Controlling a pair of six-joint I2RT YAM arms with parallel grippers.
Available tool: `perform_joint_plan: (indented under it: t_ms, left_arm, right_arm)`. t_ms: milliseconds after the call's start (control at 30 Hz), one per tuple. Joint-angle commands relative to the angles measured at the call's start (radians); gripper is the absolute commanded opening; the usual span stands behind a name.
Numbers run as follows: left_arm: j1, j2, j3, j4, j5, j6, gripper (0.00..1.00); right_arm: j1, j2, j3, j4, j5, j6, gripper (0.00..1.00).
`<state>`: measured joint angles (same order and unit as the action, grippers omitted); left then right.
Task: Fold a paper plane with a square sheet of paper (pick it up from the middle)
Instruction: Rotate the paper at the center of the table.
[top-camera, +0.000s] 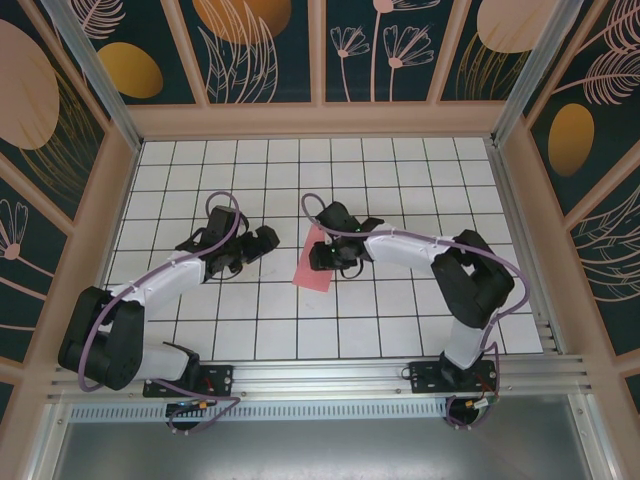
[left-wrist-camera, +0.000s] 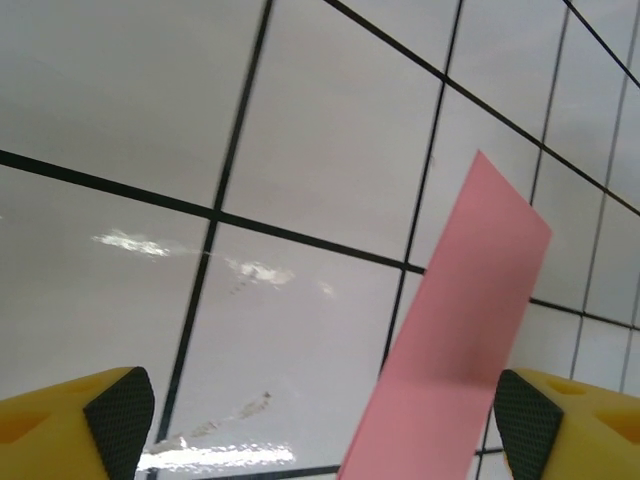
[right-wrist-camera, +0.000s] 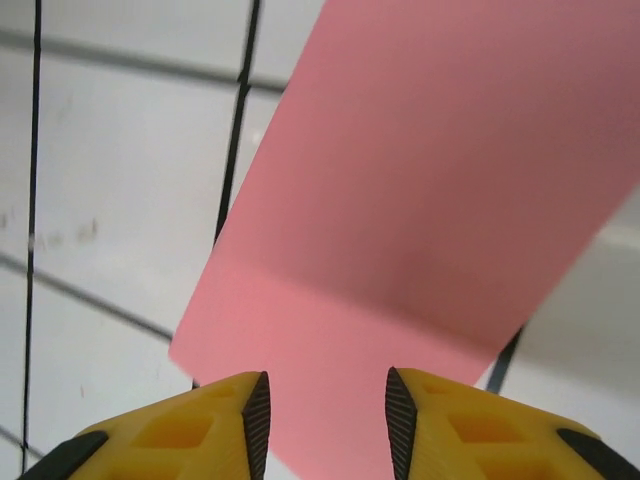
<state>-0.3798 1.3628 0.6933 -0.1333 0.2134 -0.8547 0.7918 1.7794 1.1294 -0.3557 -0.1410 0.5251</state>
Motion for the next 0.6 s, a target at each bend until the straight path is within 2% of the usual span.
perform_joint_plan:
  t_ms: [0, 233, 433, 567]
  left_arm:
    - [-0.011, 0.005, -0.027, 0.067, 0.117, -0.006, 0.88]
    - [-0.07, 0.073, -0.007, 0.109, 0.183, -0.017, 0.81]
    - [-0.112, 0.142, 0.01, 0.165, 0.228, -0.037, 0.79]
    - [-0.14, 0.182, 0.028, 0.169, 0.238, -0.04, 0.78]
  right_arm:
    - [-0.008, 0.031, 0.05, 0.014, 0.108, 0.154, 0.42]
    - [-0.044, 0.15, 0.149, -0.039, 0.214, 0.252, 0.48]
    - [-0.061, 0.223, 0.188, -0.031, 0.178, 0.217, 0.48]
    - [-0.076, 0.238, 0.148, -0.002, 0.13, 0.211, 0.47]
